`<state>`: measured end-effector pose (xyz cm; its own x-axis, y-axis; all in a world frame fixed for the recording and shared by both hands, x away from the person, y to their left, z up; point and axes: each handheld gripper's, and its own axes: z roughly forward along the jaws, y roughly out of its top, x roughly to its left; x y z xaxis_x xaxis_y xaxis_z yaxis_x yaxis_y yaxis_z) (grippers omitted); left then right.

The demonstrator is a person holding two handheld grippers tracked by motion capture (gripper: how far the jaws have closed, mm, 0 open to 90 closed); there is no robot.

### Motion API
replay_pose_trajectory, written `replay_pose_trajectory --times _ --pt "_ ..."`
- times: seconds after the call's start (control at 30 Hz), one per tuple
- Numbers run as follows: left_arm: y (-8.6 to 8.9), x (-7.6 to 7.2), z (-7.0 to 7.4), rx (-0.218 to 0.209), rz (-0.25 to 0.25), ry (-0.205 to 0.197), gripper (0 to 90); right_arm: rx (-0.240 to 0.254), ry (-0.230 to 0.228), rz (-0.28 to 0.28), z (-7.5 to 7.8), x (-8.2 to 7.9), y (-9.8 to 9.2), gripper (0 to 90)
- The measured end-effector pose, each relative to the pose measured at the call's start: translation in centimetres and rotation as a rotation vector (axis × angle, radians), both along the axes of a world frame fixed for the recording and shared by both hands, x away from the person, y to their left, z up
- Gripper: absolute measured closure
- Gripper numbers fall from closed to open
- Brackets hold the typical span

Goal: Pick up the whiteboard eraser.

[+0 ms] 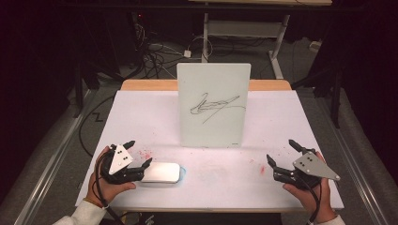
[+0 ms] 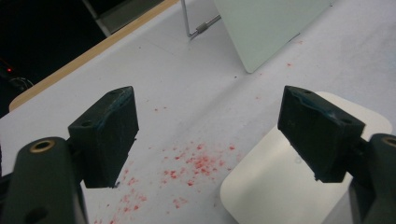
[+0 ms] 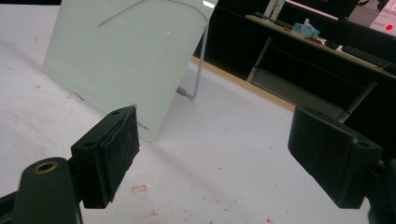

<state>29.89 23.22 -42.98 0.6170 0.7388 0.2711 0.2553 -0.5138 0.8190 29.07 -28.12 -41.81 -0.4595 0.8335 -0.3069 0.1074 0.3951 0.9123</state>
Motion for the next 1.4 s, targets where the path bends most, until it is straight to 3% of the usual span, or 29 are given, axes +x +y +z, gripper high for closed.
replay_pose_trajectory --times 0.23,0.5,0.53,0.6,0.67,0.73,0.8,0.83,0.87,0.9,0.93,0.97,1.0,1.03,1.07,1.2,1.27,1.3,1.4 --pt "0.7 0.1 0.0 -0.008 0.003 0.014 19.5 -0.005 0.001 0.005 0.0 0.0 0.0 16.9" --pt "1.4 0.5 -0.1 -0.004 0.004 0.068 19.5 -0.003 0.01 0.018 0.0 0.1 0.2 16.9" --pt "1.5 0.8 -0.2 0.009 -0.004 0.094 19.5 -0.001 0.015 0.023 0.0 0.2 0.2 16.9" --pt "1.6 1.0 -0.2 0.022 -0.011 0.106 19.6 -0.006 0.019 0.026 -0.1 0.3 0.2 16.9" --pt "1.7 1.5 0.0 0.064 -0.039 0.156 19.6 -0.009 0.03 0.033 -0.2 0.3 0.3 16.9" --pt "1.7 1.6 0.1 0.071 -0.05 0.17 19.6 -0.016 0.039 0.037 -0.3 0.4 0.3 16.9" --pt "1.6 1.8 0.3 0.093 -0.072 0.218 19.6 -0.021 0.046 0.046 -0.4 0.4 0.5 16.9" --pt "1.4 2.0 0.4 0.119 -0.085 0.23 19.6 -0.026 0.049 0.051 -0.5 0.4 0.5 16.9" --pt "0.9 2.2 0.6 0.187 -0.115 0.288 19.6 -0.028 0.054 0.056 -0.5 0.5 0.6 16.9" --pt "0.6 2.3 0.6 0.219 -0.129 0.306 19.6 -0.031 0.06 0.057 -0.6 0.5 0.7 16.9" --pt "0.6 2.3 0.6 0.219 -0.129 0.306 19.7 -0.033 0.064 0.062 -0.7 0.6 0.7 16.9" --pt "-0.1 2.5 0.7 0.267 -0.158 0.339 19.7 -0.033 0.07 0.069 -0.7 0.6 0.8 16.9" --pt "-0.5 2.6 0.7 0.291 -0.169 0.346 19.7 -0.038 0.074 0.07 -0.8 0.6 0.9 16.9" --pt "-0.5 2.6 0.7 0.291 -0.169 0.346 19.7 -0.044 0.075 0.073 -0.8 0.6 0.9 16.9" --pt "-1.0 2.7 0.9 0.3 -0.206 0.373 20.0 -0.044 0.079 0.074 -0.9 0.6 1.0 16.9" --pt "-2.2 2.8 1.1 0.335 -0.267 0.408 21.6 -0.05 0.087 0.081 -1.0 0.6 1.1 16.9" --pt "-2.5 2.9 1.1 0.344 -0.276 0.415 21.5 -0.051 0.092 0.082 -1.1 0.6 1.1 16.9" --pt "-3.2 3.1 1.0 0.351 -0.31 0.439 21.5 -0.051 0.095 0.084 -1.1 0.7 1.1 16.9" --pt "-4.4 3.4 0.7 0.379 -0.343 0.462 21.6 -0.06 0.097 0.09 -1.2 0.7 1.3 16.9"
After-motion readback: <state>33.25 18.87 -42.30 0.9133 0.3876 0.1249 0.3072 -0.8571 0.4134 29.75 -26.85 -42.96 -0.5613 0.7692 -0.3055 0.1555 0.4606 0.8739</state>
